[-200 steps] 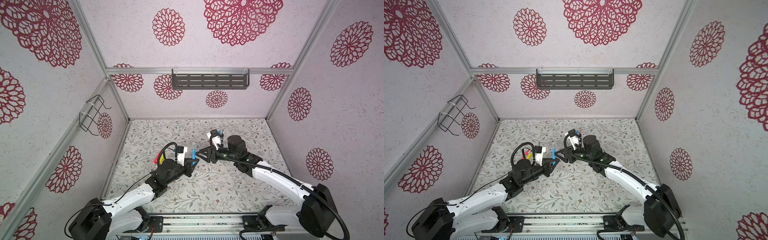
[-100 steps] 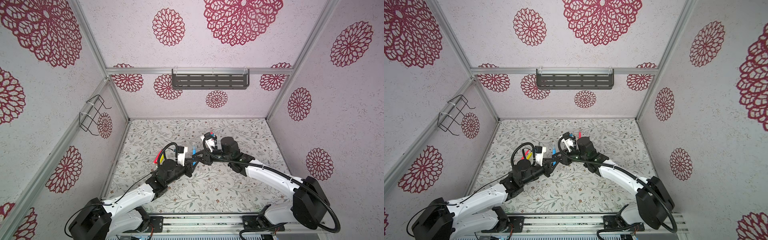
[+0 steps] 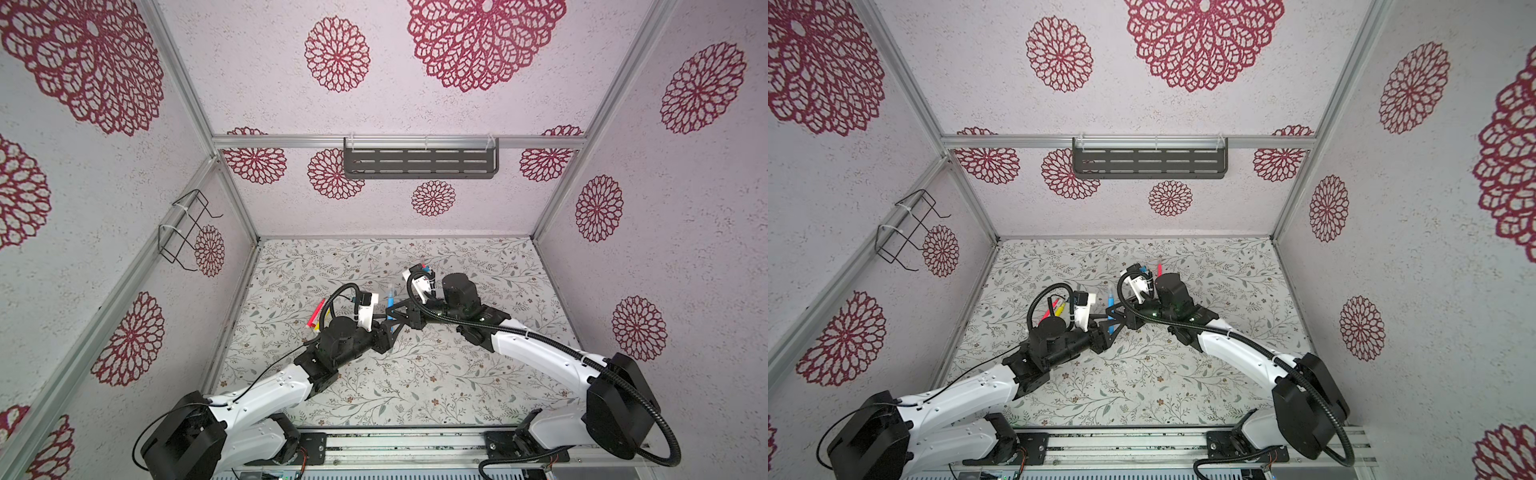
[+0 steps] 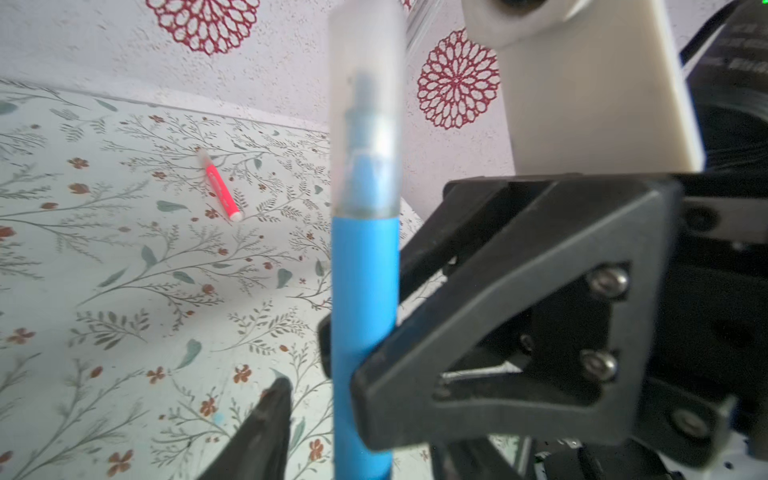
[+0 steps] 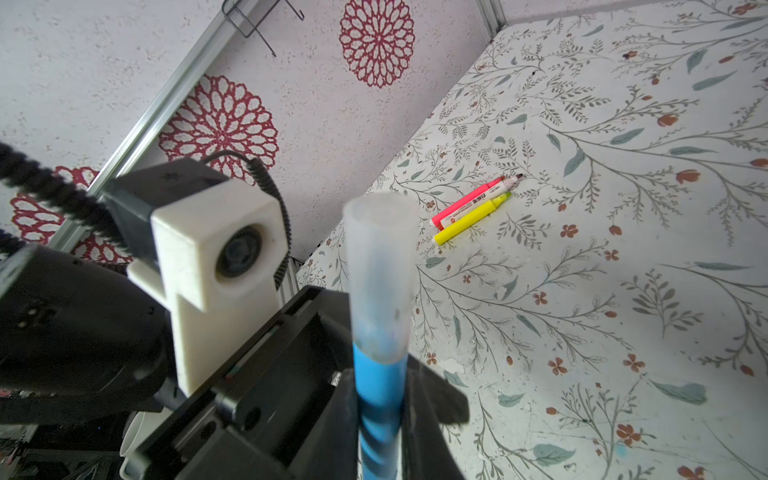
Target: Insert the pens into the pen caps
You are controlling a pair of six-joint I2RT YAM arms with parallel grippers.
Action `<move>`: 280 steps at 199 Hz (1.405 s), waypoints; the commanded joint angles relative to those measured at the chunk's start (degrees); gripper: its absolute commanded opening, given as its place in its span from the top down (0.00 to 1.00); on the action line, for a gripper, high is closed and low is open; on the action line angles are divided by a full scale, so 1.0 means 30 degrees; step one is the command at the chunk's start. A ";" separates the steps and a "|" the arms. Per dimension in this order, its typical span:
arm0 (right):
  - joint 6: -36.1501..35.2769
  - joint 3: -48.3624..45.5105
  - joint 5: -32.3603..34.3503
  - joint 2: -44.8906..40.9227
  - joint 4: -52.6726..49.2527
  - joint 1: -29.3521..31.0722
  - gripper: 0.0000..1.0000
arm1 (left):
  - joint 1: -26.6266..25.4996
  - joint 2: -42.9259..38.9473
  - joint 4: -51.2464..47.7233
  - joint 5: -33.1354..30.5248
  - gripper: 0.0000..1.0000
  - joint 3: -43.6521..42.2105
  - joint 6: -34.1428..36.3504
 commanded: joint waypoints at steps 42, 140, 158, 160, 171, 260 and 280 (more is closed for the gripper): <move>-0.2455 0.4426 0.4547 0.1266 -0.7613 -0.2371 1.00 | -0.0089 -0.2100 -0.3366 -0.5226 0.33 -0.0647 0.0445; -0.5652 1.3198 0.8747 1.1372 -1.5086 -0.7199 1.00 | -0.0060 -0.4095 -0.6194 -0.8075 0.32 -0.0931 0.0097; -0.5743 1.5070 0.9092 1.3153 -1.5718 -0.7630 1.00 | -0.0060 -0.4307 -0.6417 -0.8089 0.32 -0.1000 0.0004; -0.5768 1.5278 0.9077 1.3354 -1.5777 -0.7677 1.00 | -0.0060 -0.4330 -0.6427 -0.8079 0.32 -0.1007 0.0000; -0.5805 1.6500 0.9036 1.4430 -1.6109 -0.7844 1.00 | -0.0060 -0.4485 -0.6478 -0.8133 0.32 -0.1102 -0.0028; -0.5465 2.4430 0.8011 2.0254 -1.8215 -0.8285 1.00 | -0.0035 -0.5047 -0.6345 -0.8391 0.32 -0.1402 0.0161; -0.5202 2.5192 0.7489 2.0747 -1.8133 -0.8261 1.00 | -0.0004 -0.4966 -0.6319 -0.8530 0.32 -0.1352 0.0214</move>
